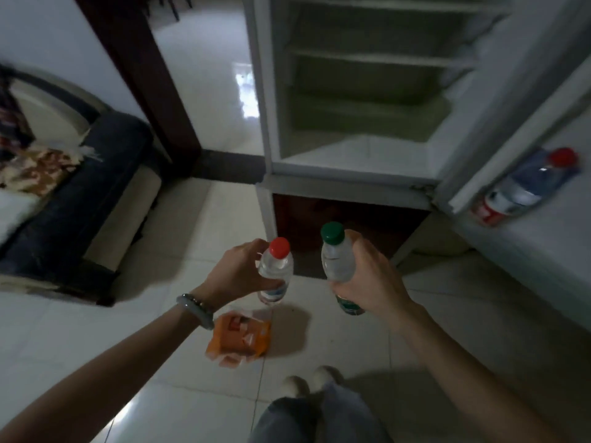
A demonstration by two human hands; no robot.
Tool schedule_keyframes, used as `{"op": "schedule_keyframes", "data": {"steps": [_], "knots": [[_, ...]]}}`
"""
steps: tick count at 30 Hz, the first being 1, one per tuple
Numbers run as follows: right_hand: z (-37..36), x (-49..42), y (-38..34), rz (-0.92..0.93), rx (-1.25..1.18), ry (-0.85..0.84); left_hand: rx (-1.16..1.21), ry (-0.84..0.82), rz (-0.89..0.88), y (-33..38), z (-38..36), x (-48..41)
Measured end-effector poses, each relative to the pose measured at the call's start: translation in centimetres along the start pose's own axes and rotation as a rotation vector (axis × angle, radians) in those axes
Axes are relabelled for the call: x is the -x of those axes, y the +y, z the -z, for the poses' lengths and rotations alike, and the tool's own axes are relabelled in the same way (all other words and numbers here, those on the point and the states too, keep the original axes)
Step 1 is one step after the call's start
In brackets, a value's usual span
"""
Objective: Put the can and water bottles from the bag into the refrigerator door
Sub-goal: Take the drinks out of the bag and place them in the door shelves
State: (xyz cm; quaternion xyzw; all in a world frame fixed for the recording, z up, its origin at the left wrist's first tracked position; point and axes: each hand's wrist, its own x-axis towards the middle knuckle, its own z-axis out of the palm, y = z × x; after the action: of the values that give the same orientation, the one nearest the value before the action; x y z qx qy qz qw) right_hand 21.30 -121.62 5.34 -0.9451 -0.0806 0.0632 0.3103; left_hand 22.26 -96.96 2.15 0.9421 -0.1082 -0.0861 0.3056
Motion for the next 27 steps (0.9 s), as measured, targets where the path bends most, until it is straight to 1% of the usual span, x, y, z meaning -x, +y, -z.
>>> {"op": "schedule_keyframes", "data": {"steps": [3, 7, 9, 12, 15, 18, 22, 27], "knots": [[3.3, 1.5, 1.2, -0.089, 0.012, 0.156, -0.028, 0.012, -0.163, 4.5, 0.6, -3.2], [8.1, 4.1, 3.1, -0.221, -0.003, 0.327, 0.004, -0.070, -0.350, 10.7, 0.5, -8.2], [10.8, 5.4, 4.3, -0.295, -0.039, 0.416, 0.040, -0.071, -0.438, 14.5, 0.1, -10.1], [14.8, 7.4, 6.4, -0.375, -0.040, 0.594, 0.106, -0.041, -0.527, 20.4, -1.3, -12.4], [18.3, 9.0, 8.4, -0.406, 0.012, 0.737, 0.163, -0.025, -0.559, 25.6, -3.5, -14.7], [21.2, 9.8, 11.0, -0.433, 0.052, 0.783, 0.208, -0.042, -0.605, 29.9, -5.9, -16.5], [23.4, 9.8, 15.7, -0.466, 0.007, 0.822, 0.251, -0.084, -0.641, 34.2, -8.7, -18.5], [24.4, 7.9, 20.4, -0.468, -0.019, 0.829, 0.183, -0.086, -0.679, 37.2, -11.8, -21.0]]}}
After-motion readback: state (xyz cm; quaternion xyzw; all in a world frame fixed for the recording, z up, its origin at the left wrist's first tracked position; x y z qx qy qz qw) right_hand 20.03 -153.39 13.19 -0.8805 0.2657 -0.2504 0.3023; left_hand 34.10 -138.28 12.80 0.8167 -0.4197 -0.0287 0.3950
